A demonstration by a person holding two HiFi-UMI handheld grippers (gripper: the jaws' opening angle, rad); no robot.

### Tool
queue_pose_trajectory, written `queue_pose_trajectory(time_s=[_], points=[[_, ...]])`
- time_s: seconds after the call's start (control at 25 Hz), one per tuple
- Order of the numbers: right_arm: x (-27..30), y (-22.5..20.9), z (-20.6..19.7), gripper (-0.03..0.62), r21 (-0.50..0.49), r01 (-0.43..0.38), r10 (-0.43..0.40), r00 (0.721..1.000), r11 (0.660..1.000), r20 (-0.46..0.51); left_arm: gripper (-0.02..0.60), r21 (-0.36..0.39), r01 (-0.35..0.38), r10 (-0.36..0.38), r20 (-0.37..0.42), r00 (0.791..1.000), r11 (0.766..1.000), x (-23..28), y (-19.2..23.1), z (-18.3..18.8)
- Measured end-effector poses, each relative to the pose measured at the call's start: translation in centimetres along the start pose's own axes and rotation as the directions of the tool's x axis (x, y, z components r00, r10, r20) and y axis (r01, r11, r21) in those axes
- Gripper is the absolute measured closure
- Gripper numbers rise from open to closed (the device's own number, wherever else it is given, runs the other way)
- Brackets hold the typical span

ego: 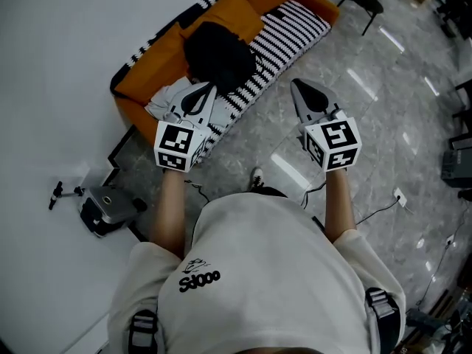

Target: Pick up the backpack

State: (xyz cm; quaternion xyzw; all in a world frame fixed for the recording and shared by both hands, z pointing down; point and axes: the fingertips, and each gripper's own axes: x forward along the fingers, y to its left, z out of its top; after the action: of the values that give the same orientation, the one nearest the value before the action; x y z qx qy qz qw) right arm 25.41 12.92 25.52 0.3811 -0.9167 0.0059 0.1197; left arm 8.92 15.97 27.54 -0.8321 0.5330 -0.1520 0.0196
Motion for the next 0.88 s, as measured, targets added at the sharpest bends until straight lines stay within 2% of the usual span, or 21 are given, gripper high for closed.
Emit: queue_pose_trajectory(time_s=[0.12, 0.32, 0.64, 0.88], points=[[1.3, -2.0, -0.3, 0.560, -0.033, -0.018, 0.017, 1.000, 0.999, -0.012, 0.558, -0.006, -0.017, 0.017, -0.011, 1.000, 1.000, 2.5, 0.1, 0.2], [4.2, -5.6, -0.3, 0.560, -0.018, -0.061, 0.061, 0.998, 0.998, -0.012, 0.558, -0.003, -0.043, 0.043, -0.028, 0.999, 0.999, 6.7, 0.9, 1.0], [8.4, -8.9, -1.0, 0.560, 0.005, -0.103, 0.103, 0.994, 0.995, -0.020, 0.558, -0.015, -0.093, 0.091, -0.088, 0.992, 0.996, 11.2, 3.0, -0.3], [11.3, -10.4, -1.7, 0.560, 0.027, -0.105, 0.106, 0.994, 0.994, -0.037, 0.558, -0.034, -0.100, 0.096, -0.111, 0.989, 0.994, 13.5, 4.7, -1.3]])
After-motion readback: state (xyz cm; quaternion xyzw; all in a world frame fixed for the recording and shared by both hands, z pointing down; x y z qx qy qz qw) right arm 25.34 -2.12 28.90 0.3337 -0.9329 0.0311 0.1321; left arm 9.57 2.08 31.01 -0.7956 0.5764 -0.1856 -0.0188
